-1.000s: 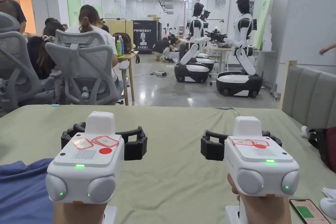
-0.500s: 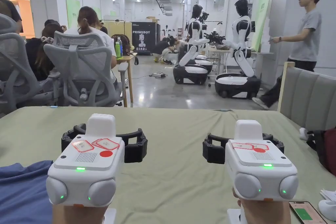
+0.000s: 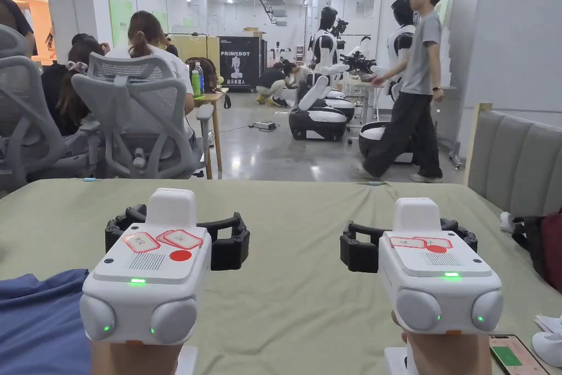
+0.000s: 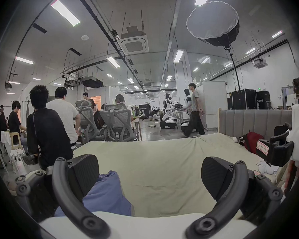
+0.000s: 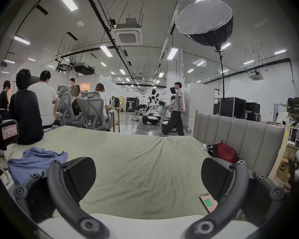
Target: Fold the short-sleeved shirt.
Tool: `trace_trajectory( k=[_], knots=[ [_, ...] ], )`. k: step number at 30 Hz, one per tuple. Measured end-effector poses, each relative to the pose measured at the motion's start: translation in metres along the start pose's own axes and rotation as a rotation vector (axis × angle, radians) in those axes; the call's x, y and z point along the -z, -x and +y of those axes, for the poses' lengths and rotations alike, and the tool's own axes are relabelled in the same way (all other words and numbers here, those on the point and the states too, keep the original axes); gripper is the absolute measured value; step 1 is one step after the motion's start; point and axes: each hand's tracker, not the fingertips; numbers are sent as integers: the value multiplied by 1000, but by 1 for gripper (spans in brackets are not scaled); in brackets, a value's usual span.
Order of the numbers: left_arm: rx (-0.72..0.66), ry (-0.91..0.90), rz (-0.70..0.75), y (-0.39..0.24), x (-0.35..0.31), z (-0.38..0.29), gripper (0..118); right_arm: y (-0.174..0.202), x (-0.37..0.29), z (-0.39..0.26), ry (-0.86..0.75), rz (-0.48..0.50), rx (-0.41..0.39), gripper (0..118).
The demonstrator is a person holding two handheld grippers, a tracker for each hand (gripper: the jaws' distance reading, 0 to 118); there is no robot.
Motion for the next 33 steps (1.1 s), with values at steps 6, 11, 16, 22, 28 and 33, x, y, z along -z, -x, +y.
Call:
trace_trajectory(
  k=[6,11,16,22,28,33],
  knots=[
    [-15,-13,13,4,-2,1,118,-4,1,2,1,-18,-13,118],
    [-16,-23,16,5,-3,2,118,-4,1,3,-14,-17,-32,118],
    [-9,-20,11,5,-5,1,118,-1,2,3,-17,-19,-98,118],
    [13,-16,2,4,-5,-1,118,-1,0,3,-16,-4,-87,118],
    [34,-6,13,1,-4,-3,118,-3,1,-1,3,35,-62,118],
    [29,9,-3,3,-2,-7,116,-5,1,-4,15,28,-82,118]
  ],
)
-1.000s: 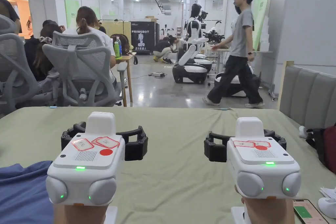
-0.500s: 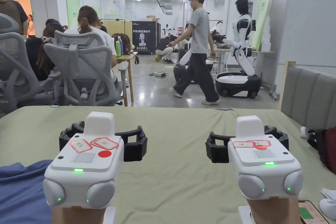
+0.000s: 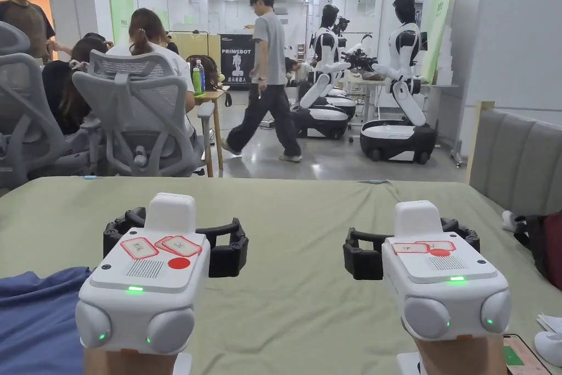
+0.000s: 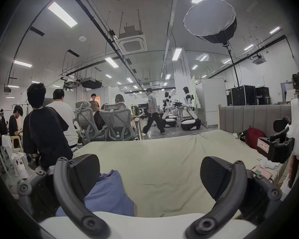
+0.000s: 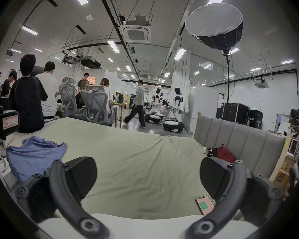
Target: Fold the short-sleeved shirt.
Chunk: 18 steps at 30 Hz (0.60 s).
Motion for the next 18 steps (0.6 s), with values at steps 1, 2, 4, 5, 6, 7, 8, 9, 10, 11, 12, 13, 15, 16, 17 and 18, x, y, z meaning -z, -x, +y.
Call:
trace_trajectory(
  k=[1,2,4,5,6,7,8,9,10,11,12,13,15,16,17,18],
  knots=[
    [-1,1,-4,1,0,-1,110,-1,-2,0,-4,2,7,110],
    [-9,-1,-14,2,0,-1,97,-3,-4,0,-13,3,21,90],
    [-47,-7,-57,4,0,-1,16,-3,-4,1,-15,-21,17,1],
    [-49,-7,-55,4,2,-1,0,-4,-5,1,-5,-71,-17,0],
    [-53,-20,-36,3,3,-3,0,-4,-7,3,-42,-77,-21,0],
    [-51,-17,-36,2,5,-2,0,-7,-8,5,-33,-57,-6,0],
    [-51,-14,-47,3,7,-2,0,-9,-8,7,-32,-44,9,0],
    [-48,-13,-53,3,9,-2,0,-11,-8,7,-32,-47,16,0],
    [-44,-12,-49,2,11,-3,0,-11,-7,8,-38,-62,15,0],
    [-40,-14,-40,2,9,-1,0,-11,-6,10,-40,-72,13,0],
    [-40,-17,-33,4,8,0,0,-12,-5,13,-39,-74,15,0],
    [-39,-20,-31,8,8,0,0,-13,-4,12,-36,-64,18,0],
    [-3,-17,-11,18,4,0,0,-10,3,17,-33,-56,29,0],
    [25,-8,15,26,1,0,0,-5,8,21,-26,-62,45,0],
    [38,-11,57,40,-2,0,0,4,11,22,-23,-55,70,0],
    [35,-12,96,54,-5,1,0,17,15,26,-18,-34,82,0]
  ],
)
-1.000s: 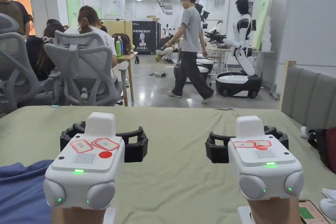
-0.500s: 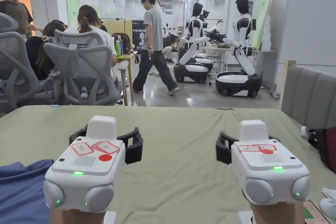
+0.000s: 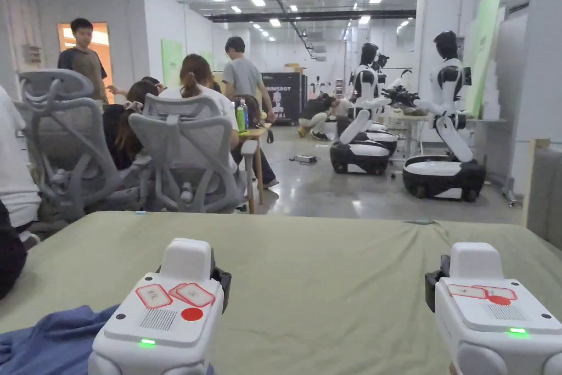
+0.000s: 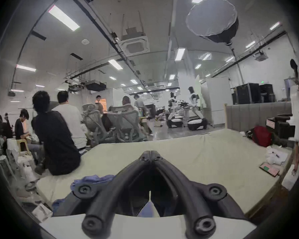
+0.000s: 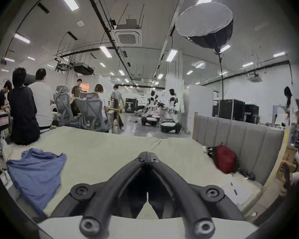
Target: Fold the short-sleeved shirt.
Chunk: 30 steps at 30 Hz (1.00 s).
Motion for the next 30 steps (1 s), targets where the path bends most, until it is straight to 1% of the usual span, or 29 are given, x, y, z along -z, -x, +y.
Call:
trace_trajectory(
  k=[2,3,6,7,9,10,11,13,15,17,19,21,23,24,26,27,28,30],
  knots=[
    [-26,3,72,32,-10,1,0,38,8,6,17,96,9,0],
    [-34,4,115,49,-14,1,0,58,-1,5,18,147,10,0],
    [-39,-10,258,97,-36,-2,0,124,-4,10,-5,286,-39,0],
    [-39,-2,299,112,-43,-4,0,139,-17,6,-9,360,-23,0],
    [-31,21,354,137,-57,-13,0,161,-21,5,-13,497,55,0],
    [-23,44,378,149,-62,-21,0,173,-22,4,-5,504,54,0],
    [-20,73,389,156,-64,-28,0,175,-30,0,-11,498,36,0],
    [-33,138,404,169,-63,-46,0,190,-31,-5,-10,504,-25,0],
    [-39,165,385,171,-54,-59,0,196,-31,-11,18,533,-39,0],
    [-51,205,349,168,-35,-71,0,205,-28,-15,40,533,-68,0],
    [-40,282,296,163,-4,-81,0,212,-22,-23,54,527,-111,0],
    [-48,322,261,160,27,-85,0,217,-11,-28,83,529,-123,0],
    [-68,377,191,161,62,-93,0,225,3,-34,113,520,-132,0],
    [-86,439,157,162,86,-100,0,228,10,-38,130,518,-137,0],
    [-92,620,91,166,133,-116,0,235,19,-44,156,516,-163,0],
    [-118,732,44,169,160,-126,0,240,26,-47,164,519,-182,0],
    [-172,798,-2,172,184,-138,0,244,31,-50,171,516,-192,0],
    [-219,917,-61,174,229,-162,0,249,40,-54,184,513,-199,0]
  ],
)
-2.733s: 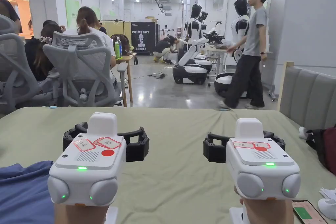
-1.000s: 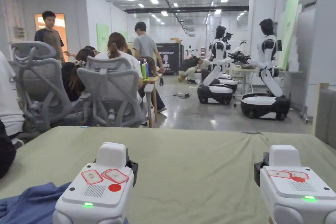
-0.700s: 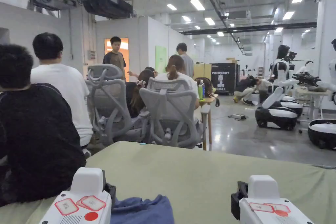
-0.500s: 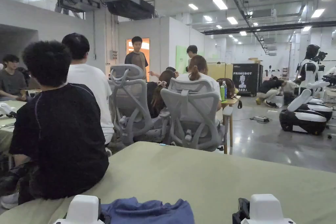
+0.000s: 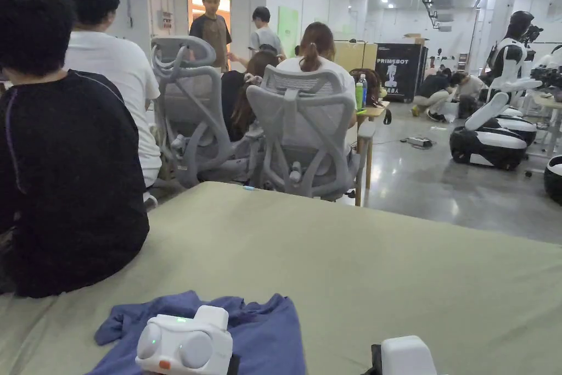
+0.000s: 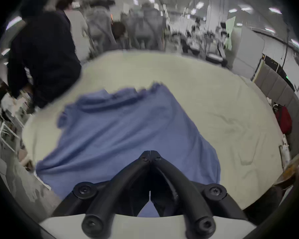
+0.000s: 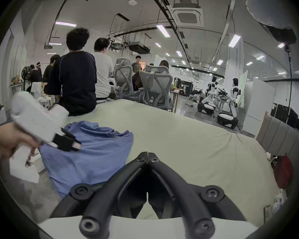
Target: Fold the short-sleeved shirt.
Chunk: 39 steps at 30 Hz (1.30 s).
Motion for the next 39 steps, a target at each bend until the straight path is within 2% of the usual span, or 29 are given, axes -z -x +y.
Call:
trace_trajectory(
  k=[2,5,6,7,9,10,11,14,15,16,17,18,19,21,22,25,26,30,33,39],
  knots=[
    [32,74,14,-2,32,14,0,-1,14,-1,17,5,15,0],
    [25,26,-61,-9,48,34,0,-1,31,-3,36,11,11,0],
    [-5,-4,-88,-10,53,41,4,-1,38,-4,43,6,2,0],
    [-19,-14,-92,-10,60,45,19,-1,42,-5,47,3,-5,0],
    [7,14,-63,-17,82,46,93,-3,50,-6,55,-5,-11,0],
    [46,49,-28,-20,98,41,118,-5,53,-7,59,-4,-9,0],
    [85,17,1,-19,108,40,108,-6,54,-8,62,-6,-7,0],
    [95,155,16,-17,154,15,101,-14,57,-13,77,-15,-10,0],
    [99,49,27,-19,149,6,102,-16,57,-15,85,-18,-13,0],
    [58,51,17,-18,142,15,97,-19,56,-18,95,-22,-21,0],
    [30,54,20,-17,136,20,83,-26,55,-20,100,-24,-26,0],
    [36,46,16,-15,129,25,58,-32,53,-23,103,-26,-30,0],
    [31,11,11,-20,113,26,0,-37,52,-24,109,-30,-24,0],
    [-44,-12,37,-12,104,32,0,-50,48,-26,116,-40,0,0],
    [-78,13,-44,-12,98,37,0,-57,45,-26,117,-51,14,0],
    [22,-87,-42,-39,68,49,0,-82,35,-25,108,-74,40,0],
    [18,-106,-86,-50,57,56,0,-89,31,-24,107,-88,46,0],
    [102,-252,-217,-135,9,76,0,-134,11,-21,94,-177,81,0],
    [135,-318,-373,-205,-10,97,0,-170,-9,-23,83,-249,112,0],
    [360,-300,-594,-389,-26,102,0,-240,-52,-38,89,-407,153,0]
  ],
)
